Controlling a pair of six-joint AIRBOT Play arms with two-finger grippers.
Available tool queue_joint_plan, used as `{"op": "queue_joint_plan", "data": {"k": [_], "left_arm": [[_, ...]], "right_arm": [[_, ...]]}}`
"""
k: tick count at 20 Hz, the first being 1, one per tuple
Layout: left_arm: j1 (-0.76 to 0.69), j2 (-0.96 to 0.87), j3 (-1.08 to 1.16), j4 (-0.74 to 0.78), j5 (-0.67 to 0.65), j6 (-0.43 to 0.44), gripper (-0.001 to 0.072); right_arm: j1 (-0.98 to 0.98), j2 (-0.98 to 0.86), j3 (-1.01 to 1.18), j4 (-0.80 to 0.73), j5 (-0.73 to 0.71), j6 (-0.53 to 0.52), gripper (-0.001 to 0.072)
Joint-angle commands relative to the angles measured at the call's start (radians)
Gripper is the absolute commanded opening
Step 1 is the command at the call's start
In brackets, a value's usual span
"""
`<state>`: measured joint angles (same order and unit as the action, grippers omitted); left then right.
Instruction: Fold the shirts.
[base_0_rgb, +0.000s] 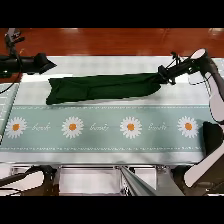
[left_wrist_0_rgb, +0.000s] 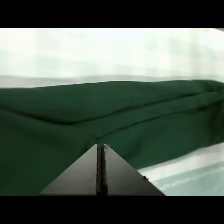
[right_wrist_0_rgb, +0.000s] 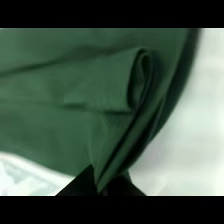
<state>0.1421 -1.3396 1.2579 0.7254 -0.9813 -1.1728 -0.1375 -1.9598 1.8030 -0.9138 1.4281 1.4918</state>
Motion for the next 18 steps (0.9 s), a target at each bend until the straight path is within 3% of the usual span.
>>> {"op": "queue_joint_plan", "data": {"k": [1, 5, 9, 11, 18], "left_arm": [[-0.110, 0.011, -0.005, -0.063, 0.000, 0.073, 0.0018], [-0.359, 0.004, -0.005, 0.066, 0.167, 0.072, 0.0017], [-0.653, -0.085, -0.005, 0.098, 0.347, -0.052, 0.0018], [-0.770, -0.154, -0.004, 0.097, 0.433, -0.064, 0.0018], [-1.045, -0.422, 0.124, 0.080, 0.348, -0.241, 0.0018]], "right_arm": [[0.010, 0.187, -0.058, -0.172, 0.062, -0.020, 0.0030], [-0.003, 0.636, -0.431, -0.212, 0.005, -0.029, 0.0030], [-0.004, 1.045, -0.727, -0.220, -0.014, 0.021, 0.0030], [-0.004, 1.187, -0.796, -0.256, 0.001, 0.076, 0.0030], [-0.004, 1.360, -0.807, -0.243, 0.045, 0.122, 0.0031]]}}
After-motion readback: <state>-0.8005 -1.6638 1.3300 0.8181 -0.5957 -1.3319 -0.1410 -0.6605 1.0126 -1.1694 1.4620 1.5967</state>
